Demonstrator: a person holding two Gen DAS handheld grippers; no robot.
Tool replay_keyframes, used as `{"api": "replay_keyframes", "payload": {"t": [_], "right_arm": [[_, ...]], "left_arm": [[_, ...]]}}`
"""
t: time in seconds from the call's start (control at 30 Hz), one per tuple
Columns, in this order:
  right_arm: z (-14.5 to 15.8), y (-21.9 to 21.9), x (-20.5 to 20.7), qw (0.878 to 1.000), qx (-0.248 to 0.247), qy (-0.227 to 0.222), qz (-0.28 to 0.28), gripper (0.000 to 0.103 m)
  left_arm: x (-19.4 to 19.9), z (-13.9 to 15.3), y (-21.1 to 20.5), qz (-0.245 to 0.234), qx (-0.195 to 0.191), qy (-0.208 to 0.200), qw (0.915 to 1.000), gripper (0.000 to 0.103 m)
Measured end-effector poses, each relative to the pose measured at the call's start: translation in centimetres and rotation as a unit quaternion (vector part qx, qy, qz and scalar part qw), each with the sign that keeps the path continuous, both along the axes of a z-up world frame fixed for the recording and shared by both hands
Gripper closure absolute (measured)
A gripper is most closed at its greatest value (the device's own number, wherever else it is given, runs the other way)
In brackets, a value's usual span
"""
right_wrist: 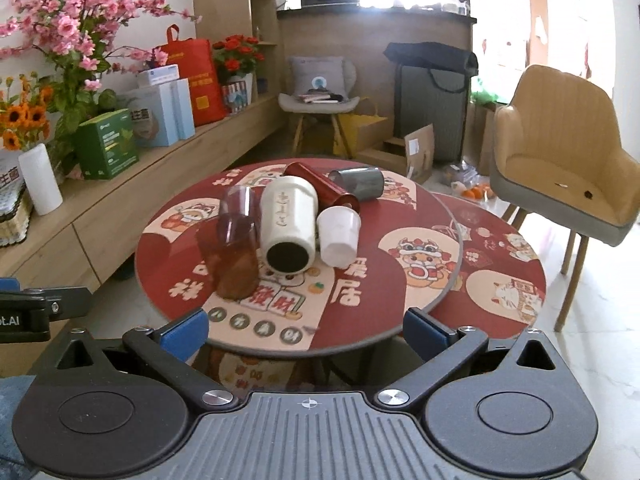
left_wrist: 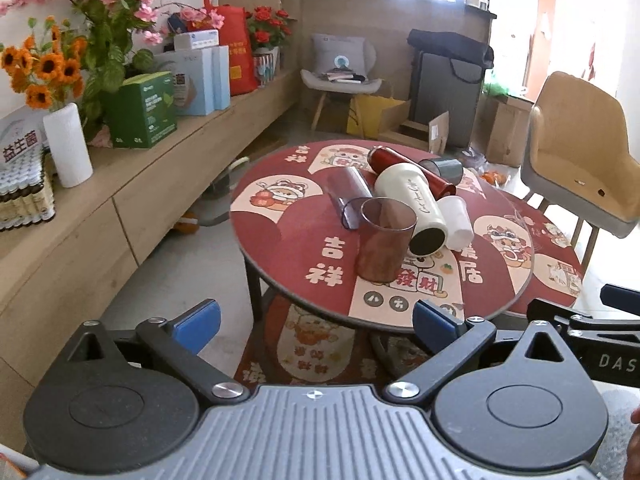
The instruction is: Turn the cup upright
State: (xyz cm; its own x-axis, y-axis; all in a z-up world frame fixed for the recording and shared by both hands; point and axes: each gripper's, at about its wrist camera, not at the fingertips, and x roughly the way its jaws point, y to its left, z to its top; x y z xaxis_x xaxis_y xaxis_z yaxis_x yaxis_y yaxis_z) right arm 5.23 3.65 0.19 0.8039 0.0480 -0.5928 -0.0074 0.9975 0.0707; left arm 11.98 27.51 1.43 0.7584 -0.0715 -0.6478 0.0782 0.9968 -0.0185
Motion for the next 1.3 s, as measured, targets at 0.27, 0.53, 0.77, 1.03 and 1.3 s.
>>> {"api": "replay_keyframes", "payload": {"t": [0.27, 0.53, 0.77, 1.03, 1.3], "right_arm": [[0.9, 1.2, -2.7, 1.000, -0.014, -0.008, -0.002, 0.000], [-0.1, 0.8, -2.7, 1.000, -0.012, 0.005, -0.012, 0.000], [-1.1, 0.0, -2.7, 1.000, -0.006, 0.013, -0.019, 0.000], [-1.2, -0.1, -2.6, 1.000, -0.007, 0.013, -0.019, 0.000], [-1.3, -0.3, -2.3, 1.000, -0.007, 0.016, -0.018, 0.000]], "left_arm": [[-2.1, 0.2, 0.4, -0.006, 0.017, -0.014, 0.9998, 0.000], [-2.7, -0.3, 0.2, -0.007, 0.022, -0.009, 0.9997, 0.000], [-2.7, -0.4, 0.5, -0.003, 0.019, -0.005, 0.9998, 0.000], [-2.5, -0.7, 0.3, -0.003, 0.022, -0.001, 0.9998, 0.000], [-2.3, -0.9, 0.1, -0.006, 0.023, 0.006, 0.9997, 0.000]]}}
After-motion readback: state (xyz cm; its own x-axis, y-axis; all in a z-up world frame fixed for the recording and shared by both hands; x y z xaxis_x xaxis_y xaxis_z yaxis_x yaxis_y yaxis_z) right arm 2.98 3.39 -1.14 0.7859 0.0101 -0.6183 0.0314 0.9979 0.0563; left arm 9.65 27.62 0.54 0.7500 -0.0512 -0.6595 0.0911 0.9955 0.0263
